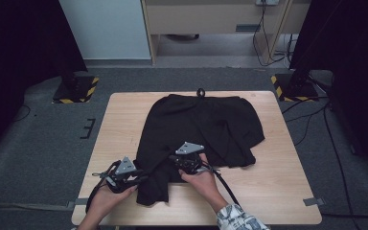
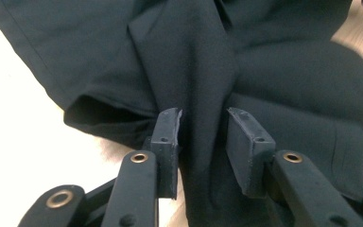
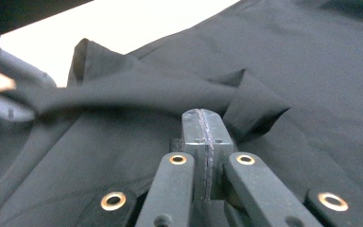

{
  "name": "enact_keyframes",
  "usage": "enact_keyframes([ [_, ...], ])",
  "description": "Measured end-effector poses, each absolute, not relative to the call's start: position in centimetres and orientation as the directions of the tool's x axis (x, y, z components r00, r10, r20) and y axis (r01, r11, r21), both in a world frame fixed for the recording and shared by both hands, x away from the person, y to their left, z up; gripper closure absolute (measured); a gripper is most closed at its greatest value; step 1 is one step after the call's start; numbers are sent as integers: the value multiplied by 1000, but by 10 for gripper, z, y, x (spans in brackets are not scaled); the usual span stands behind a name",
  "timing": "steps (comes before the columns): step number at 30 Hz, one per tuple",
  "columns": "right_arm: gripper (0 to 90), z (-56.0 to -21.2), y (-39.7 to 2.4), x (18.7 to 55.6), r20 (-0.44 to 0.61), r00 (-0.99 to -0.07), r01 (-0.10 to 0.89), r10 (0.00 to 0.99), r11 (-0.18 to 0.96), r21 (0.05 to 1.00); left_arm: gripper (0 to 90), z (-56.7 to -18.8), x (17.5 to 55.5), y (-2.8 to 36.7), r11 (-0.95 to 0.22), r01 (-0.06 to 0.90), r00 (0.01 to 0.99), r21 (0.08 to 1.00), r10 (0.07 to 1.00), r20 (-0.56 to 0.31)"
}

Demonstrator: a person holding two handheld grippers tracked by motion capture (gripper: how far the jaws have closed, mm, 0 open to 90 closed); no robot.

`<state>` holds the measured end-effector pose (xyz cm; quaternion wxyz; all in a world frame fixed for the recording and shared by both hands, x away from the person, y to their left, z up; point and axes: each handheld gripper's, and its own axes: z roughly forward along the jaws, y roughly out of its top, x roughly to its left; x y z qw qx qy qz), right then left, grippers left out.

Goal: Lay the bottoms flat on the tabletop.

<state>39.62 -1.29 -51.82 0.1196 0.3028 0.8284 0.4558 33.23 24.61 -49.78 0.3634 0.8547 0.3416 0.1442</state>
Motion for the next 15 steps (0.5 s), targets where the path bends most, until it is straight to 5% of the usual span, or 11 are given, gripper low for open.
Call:
enact_keyframes([
  [4, 833, -519, -18, 398, 64, -770, 406, 635, 408, 818, 711, -495, 332, 244, -528, 460, 727, 714, 686, 38],
  [5, 671, -521, -18, 402, 86, -748, 432, 658, 384, 816, 738, -496, 333, 243, -538, 464, 732, 704, 680, 37],
  [6, 671, -521, -18, 402, 86, -748, 432, 658, 384, 816, 738, -497, 333, 242, -546, 470, 736, 694, 676, 33],
  [7, 515, -521, -16, 405, 94, -730, 448, 677, 370, 814, 822, -498, 333, 241, -553, 475, 747, 684, 664, 18],
  [9, 429, -523, -13, 409, 124, -730, 469, 672, 360, 806, 864, -497, 333, 241, -547, 477, 753, 688, 658, 1],
  [13, 437, -525, -6, 412, 97, -721, 472, 687, 383, 794, 879, -496, 330, 242, -543, 479, 765, 689, 644, -24],
  [15, 622, -525, -5, 415, 110, -719, 477, 687, 371, 796, 880, -497, 330, 241, -540, 484, 771, 689, 635, -44],
])
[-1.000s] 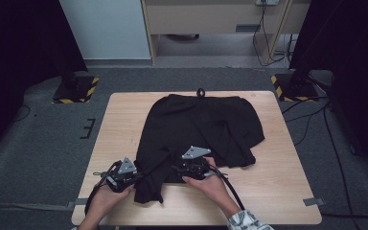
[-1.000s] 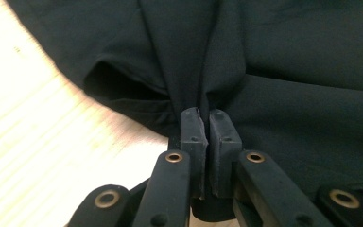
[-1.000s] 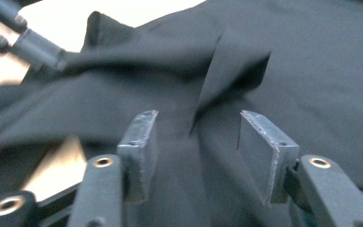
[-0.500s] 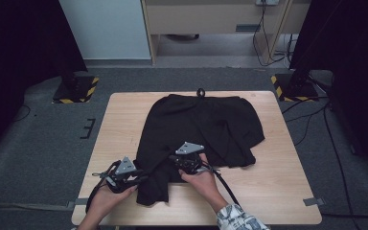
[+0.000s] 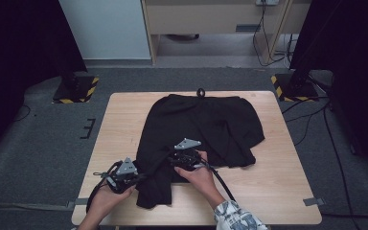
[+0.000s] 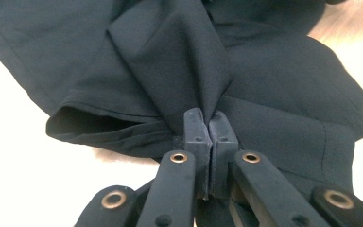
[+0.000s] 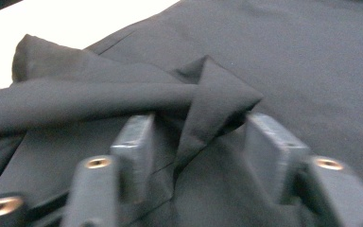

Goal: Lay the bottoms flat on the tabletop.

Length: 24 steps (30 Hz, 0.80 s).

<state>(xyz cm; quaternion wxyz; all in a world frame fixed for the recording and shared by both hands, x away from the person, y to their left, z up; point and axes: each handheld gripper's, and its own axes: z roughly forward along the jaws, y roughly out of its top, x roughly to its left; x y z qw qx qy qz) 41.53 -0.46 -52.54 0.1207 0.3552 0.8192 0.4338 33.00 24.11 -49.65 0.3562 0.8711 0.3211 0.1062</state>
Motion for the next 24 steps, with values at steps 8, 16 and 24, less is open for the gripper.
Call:
enact_keyframes([
  [8, 888, -515, -13, 394, 92, -777, 413, 622, 395, 820, 622, -486, 327, 245, -465, 401, 762, 790, 648, -5],
  [16, 889, -510, -23, 356, 110, -846, 374, 521, 435, 819, 582, -474, 334, 247, -416, 384, 719, 824, 695, 16],
  [24, 888, -518, -11, 324, 113, -902, 332, 416, 503, 798, 448, -479, 377, 221, -390, 398, 717, 830, 697, -16],
])
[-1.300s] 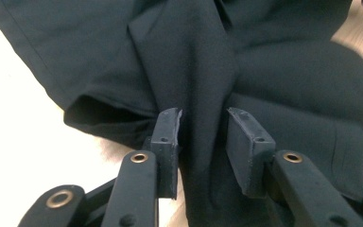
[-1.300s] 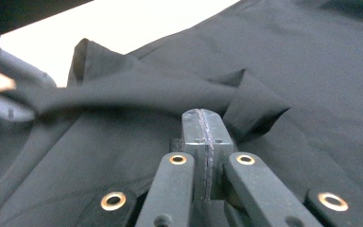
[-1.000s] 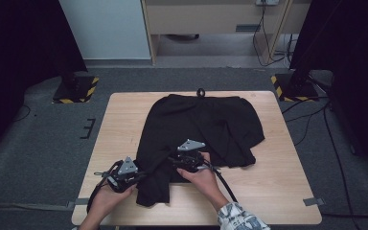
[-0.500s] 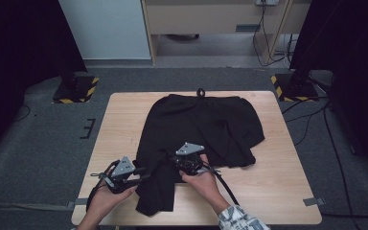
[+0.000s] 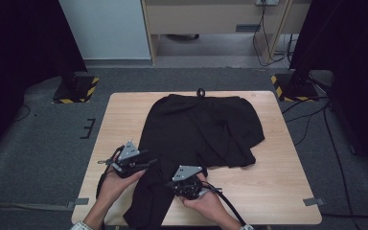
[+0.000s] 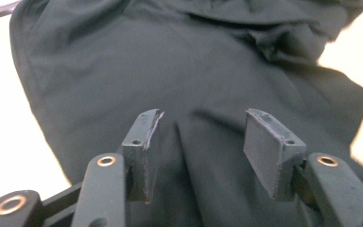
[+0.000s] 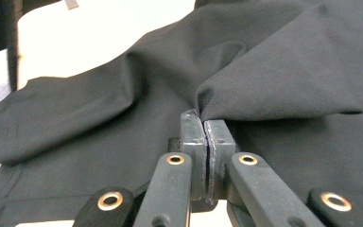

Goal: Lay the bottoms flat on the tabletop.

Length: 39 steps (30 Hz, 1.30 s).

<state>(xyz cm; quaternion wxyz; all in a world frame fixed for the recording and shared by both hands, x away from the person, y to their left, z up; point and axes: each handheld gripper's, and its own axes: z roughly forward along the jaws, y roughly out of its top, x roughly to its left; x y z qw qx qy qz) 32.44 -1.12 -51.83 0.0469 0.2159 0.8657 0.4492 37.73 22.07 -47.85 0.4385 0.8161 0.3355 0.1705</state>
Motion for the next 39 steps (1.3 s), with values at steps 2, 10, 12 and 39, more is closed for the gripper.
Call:
enact_keyframes([
  [2, 888, -521, -6, 318, 120, -914, 321, 388, 509, 799, 380, -486, 394, 207, -406, 427, 749, 808, 660, -64],
  [10, 678, -518, -16, 319, 126, -909, 326, 397, 491, 808, 820, -501, 389, 198, -552, 434, 797, 712, 603, -18],
  [12, 603, -517, -20, 321, 126, -904, 332, 409, 484, 810, 843, -497, 384, 203, -539, 437, 788, 720, 616, -18],
  [39, 714, -530, -7, 358, 8, -895, 281, 446, 549, 787, 705, -494, 294, 246, -503, 435, 812, 747, 578, -83],
])
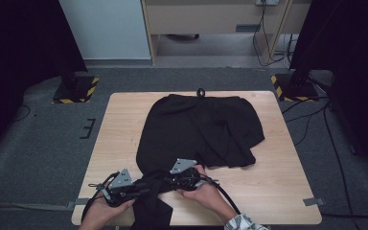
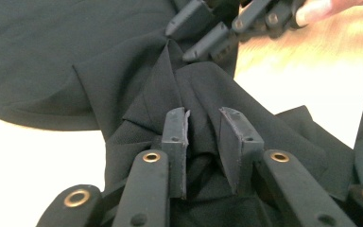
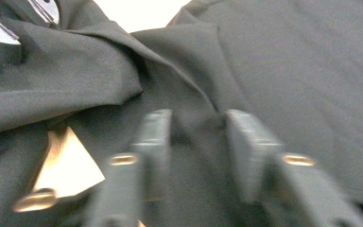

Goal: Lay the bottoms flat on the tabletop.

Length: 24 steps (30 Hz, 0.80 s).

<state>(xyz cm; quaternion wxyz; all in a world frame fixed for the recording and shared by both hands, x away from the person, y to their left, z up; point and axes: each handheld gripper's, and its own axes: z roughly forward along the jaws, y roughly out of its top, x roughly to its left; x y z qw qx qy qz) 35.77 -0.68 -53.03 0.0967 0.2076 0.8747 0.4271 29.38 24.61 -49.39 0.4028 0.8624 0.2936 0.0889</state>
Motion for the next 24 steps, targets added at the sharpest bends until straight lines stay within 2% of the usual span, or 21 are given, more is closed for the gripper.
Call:
enact_keyframes([
  [2, 826, -528, -10, 356, 19, -900, 278, 436, 538, 796, 669, -490, 294, 249, -475, 429, 795, 768, 603, -71],
  [3, 899, -524, -15, 353, 30, -910, 273, 414, 542, 795, 603, -484, 296, 254, -433, 412, 778, 802, 625, -61],
  [4, 899, -524, -15, 353, 30, -910, 273, 414, 542, 795, 582, -484, 296, 254, -433, 412, 778, 802, 625, -61],
  [5, 900, -522, -21, 350, 34, -910, 278, 414, 545, 791, 564, -477, 300, 258, -391, 400, 741, 829, 671, -40],
  [7, 900, -521, -29, 346, 46, -910, 284, 412, 538, 794, 561, -472, 308, 263, -344, 414, 697, 843, 715, -51],
  [10, 900, -523, -39, 340, 41, -913, 279, 405, 550, 787, 592, -470, 319, 265, -343, 410, 672, 845, 741, -25],
  [13, 900, -527, -60, 328, 29, -916, 274, 399, 574, 771, 611, -484, 330, 267, -372, 468, 655, 801, 755, -32],
  [16, 900, -526, -69, 326, 25, -917, 275, 399, 585, 762, 618, -491, 328, 268, -405, 487, 665, 774, 746, -28],
  [17, 892, -525, -74, 327, 29, -915, 285, 402, 594, 752, 621, -498, 325, 270, -428, 508, 674, 747, 738, -36],
  [19, 822, -522, -75, 330, 51, -910, 300, 410, 571, 764, 616, -503, 324, 270, -432, 526, 679, 733, 732, -56],
  [20, 822, -522, -75, 330, 51, -910, 300, 410, 571, 764, 614, -503, 324, 270, -432, 526, 679, 733, 732, -56],
  [22, 706, -516, -71, 334, 57, -901, 308, 430, 541, 783, 612, -504, 324, 267, -439, 527, 688, 727, 724, -62],
  [24, 689, -508, -66, 339, 60, -896, 304, 439, 511, 804, 615, -504, 324, 261, -450, 522, 699, 725, 713, -61],
])
